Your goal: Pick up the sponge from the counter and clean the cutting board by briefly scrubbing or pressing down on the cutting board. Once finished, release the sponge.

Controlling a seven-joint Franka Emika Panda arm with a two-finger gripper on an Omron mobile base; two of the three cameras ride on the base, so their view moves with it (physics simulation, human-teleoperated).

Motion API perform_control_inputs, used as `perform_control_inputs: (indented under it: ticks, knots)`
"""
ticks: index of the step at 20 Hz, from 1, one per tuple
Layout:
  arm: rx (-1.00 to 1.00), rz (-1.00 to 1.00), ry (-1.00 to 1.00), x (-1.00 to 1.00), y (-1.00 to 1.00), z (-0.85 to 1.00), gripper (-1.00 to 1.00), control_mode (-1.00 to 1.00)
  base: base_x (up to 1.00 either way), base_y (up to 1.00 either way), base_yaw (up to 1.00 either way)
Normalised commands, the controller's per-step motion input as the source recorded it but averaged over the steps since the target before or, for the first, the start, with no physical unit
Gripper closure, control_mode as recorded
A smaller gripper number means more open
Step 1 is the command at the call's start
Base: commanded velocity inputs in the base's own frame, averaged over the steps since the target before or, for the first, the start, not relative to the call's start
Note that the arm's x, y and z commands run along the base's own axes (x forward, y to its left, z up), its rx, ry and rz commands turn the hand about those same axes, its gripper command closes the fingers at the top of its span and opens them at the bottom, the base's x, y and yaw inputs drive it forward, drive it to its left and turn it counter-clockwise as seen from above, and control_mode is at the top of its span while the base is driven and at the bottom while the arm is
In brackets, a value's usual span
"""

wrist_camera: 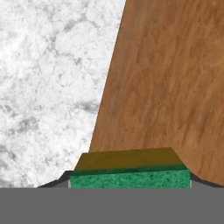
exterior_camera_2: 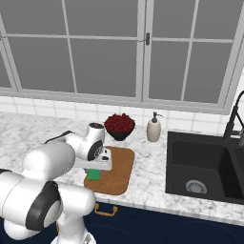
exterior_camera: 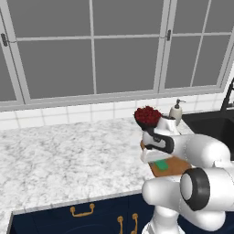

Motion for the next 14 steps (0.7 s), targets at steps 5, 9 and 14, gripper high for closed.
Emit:
perform_control_inputs:
  ticks: [5,9,14]
  knots:
    - [0.00,0.05,0.02,-0.25,-0.15,-0.36,1.00,-1.00,0.00,0.00,0.00]
    - [-0.01,0.06,0.05,-0.11,-0.06,-0.38,1.00,-1.00,0.00,0.00,0.00]
    - [-0.01,0.16,0.01,-0.71,0.00,-0.32,1.00,-1.00,0.00,0.00,0.00]
